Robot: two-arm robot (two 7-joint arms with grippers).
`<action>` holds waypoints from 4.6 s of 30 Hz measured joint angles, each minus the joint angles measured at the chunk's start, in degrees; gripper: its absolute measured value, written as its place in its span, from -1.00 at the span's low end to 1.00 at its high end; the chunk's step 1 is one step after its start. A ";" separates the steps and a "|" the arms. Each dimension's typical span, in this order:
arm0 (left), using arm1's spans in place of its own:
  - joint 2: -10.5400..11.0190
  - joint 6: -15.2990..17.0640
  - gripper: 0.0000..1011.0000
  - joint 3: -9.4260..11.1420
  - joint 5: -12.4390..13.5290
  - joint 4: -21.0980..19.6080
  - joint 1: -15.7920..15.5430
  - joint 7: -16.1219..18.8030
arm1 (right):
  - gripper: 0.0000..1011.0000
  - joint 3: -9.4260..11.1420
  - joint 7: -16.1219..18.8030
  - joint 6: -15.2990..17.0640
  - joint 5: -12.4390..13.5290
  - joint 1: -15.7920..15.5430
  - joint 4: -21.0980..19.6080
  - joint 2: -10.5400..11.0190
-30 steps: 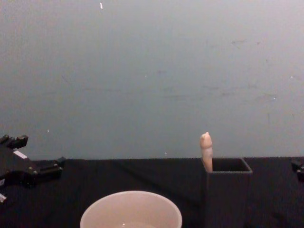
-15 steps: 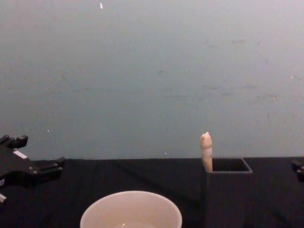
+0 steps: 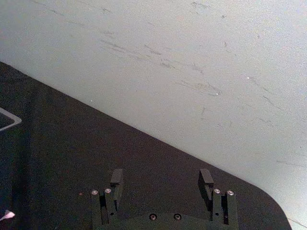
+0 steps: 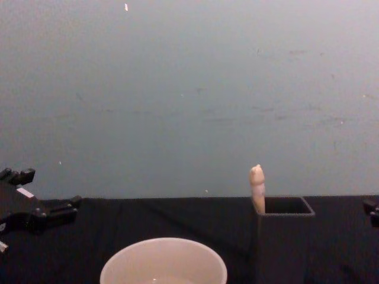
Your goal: Pick up the stirring spoon with one hand, stir inside the cup, then place it back in its original position.
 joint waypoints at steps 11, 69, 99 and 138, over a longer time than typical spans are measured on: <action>0.00 0.00 0.98 0.00 0.00 0.00 0.00 0.00 | 0.98 3.06 4.85 6.21 4.45 -2.86 -7.86 1.34; 0.00 0.00 0.98 0.00 0.00 0.00 0.00 0.00 | 0.98 0.92 14.70 26.54 5.76 2.85 -11.22 -13.71; 0.00 0.00 0.98 0.00 0.00 0.00 0.00 0.00 | 0.98 2.28 23.17 22.22 5.00 5.22 -5.30 -13.65; 0.00 0.00 0.98 0.00 0.00 0.00 0.00 0.00 | -0.33 2.27 23.28 22.36 5.55 5.27 -5.22 -13.77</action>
